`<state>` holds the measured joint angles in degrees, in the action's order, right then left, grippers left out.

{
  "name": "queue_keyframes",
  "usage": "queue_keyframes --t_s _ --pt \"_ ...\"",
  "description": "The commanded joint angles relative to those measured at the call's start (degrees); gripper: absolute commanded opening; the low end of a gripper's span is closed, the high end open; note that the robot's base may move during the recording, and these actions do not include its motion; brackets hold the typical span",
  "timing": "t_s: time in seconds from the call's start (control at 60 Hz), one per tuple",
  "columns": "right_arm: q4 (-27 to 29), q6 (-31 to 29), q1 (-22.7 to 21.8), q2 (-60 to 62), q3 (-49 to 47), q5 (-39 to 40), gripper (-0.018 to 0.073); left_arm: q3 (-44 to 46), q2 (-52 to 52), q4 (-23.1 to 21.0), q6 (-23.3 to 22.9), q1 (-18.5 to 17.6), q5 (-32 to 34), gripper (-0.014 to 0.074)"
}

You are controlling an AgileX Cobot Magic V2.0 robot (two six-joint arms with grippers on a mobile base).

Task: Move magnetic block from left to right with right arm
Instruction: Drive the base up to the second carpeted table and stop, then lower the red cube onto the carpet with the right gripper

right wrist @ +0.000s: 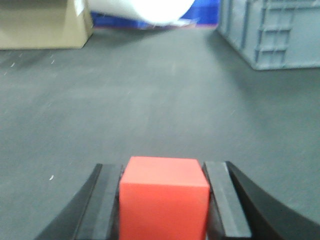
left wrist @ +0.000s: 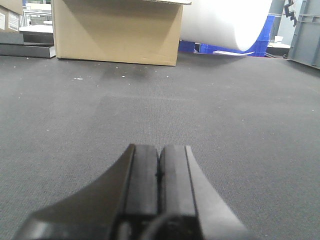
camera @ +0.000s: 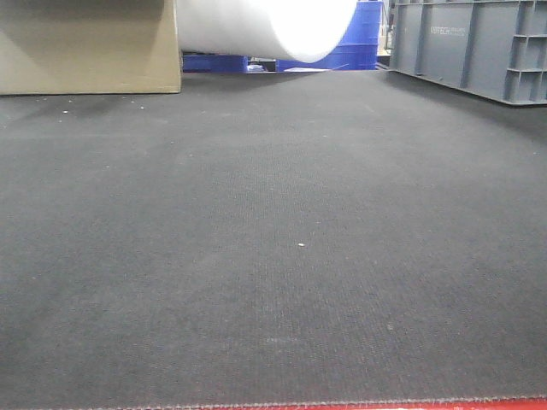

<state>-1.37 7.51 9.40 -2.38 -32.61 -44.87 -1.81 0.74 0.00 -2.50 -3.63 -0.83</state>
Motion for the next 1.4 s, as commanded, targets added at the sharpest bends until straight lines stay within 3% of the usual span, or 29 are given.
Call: queue_keyframes --t_s 0.0,0.183,0.3,0.383,0.933,1.117,1.25,1.383 --pt "2.34 -3.58 -0.26 -6.00 -2.96 5.37 0.0202 -0.48 0.82 0.00 -0.21 -0.03 5.17 -0.0116" --pt "12.91 -16.55 0.07 -20.79 -9.75 6.55 0.0202 -0.48 0.82 0.00 -0.21 -0.03 5.17 -0.0116" --pt "22.75 -22.18 3.45 -30.84 -14.24 8.73 0.0202 -0.48 0.82 0.00 -0.21 -0.03 5.17 -0.0116" --pt "24.85 -24.72 5.55 -36.82 -16.77 8.65 0.0202 -0.48 0.82 0.00 -0.21 -0.03 5.17 -0.0116" --pt "23.17 -25.12 22.18 -76.32 -40.82 7.69 0.0202 -0.48 0.82 0.00 -0.21 -0.03 5.17 -0.0116" --pt "22.55 -21.43 24.13 -85.14 -47.37 5.99 0.0202 -0.48 0.82 0.00 -0.21 -0.03 5.17 -0.0116" --pt "17.80 -17.30 24.84 -90.70 -50.57 4.01 0.0202 -0.48 0.82 0.00 -0.21 -0.03 5.17 -0.0116" --pt "11.63 -9.16 25.80 -95.08 -52.92 2.01 0.0202 -0.48 0.82 0.00 -0.21 -0.03 5.17 -0.0116"
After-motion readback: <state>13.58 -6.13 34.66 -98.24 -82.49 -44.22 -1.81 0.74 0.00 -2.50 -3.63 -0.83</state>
